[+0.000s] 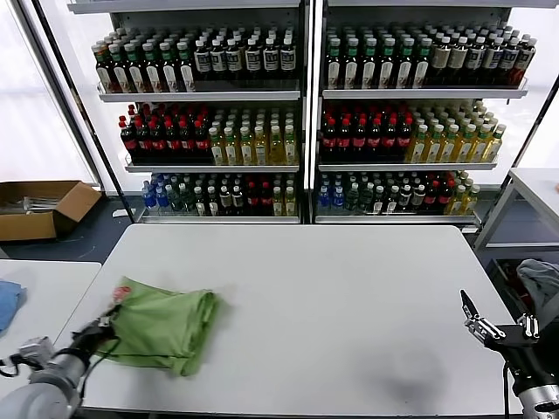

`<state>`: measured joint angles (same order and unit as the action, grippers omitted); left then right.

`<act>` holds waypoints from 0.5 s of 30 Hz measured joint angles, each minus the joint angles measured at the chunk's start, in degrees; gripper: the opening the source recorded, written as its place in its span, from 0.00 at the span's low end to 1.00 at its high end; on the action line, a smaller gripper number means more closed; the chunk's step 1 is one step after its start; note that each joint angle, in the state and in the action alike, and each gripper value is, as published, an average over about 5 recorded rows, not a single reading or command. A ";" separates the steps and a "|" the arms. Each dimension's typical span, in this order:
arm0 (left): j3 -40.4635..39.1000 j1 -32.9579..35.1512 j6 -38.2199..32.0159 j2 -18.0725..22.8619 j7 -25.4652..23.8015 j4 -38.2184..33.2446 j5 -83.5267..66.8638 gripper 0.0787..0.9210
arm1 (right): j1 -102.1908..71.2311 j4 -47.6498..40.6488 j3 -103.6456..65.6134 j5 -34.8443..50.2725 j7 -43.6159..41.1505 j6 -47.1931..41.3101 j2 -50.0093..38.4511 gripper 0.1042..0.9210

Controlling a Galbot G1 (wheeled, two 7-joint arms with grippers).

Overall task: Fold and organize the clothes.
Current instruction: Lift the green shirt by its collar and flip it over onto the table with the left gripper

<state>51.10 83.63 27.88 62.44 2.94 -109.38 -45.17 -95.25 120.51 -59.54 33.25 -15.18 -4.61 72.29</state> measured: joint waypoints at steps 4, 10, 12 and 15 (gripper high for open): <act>6.47 0.20 0.64 -2.44 -0.19 1.10 -1.09 0.03 | 0.29 0.06 0.38 -0.07 0.02 0.01 0.33 0.88; 13.57 0.72 1.68 -6.03 -0.24 1.18 -2.54 0.03 | 0.43 0.37 0.75 -0.10 0.02 0.09 0.92 0.88; 14.79 0.59 2.08 -6.65 0.02 0.65 -2.73 0.03 | 0.31 0.42 0.82 -0.13 0.02 0.25 1.15 0.88; 15.59 0.44 2.77 -6.93 0.93 -1.01 -2.87 0.03 | 0.02 0.42 1.00 -0.23 0.01 0.58 1.52 0.88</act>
<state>66.69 84.07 30.65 55.51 3.87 -110.39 -48.03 -95.23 120.93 -58.53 33.02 -15.18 -4.03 73.82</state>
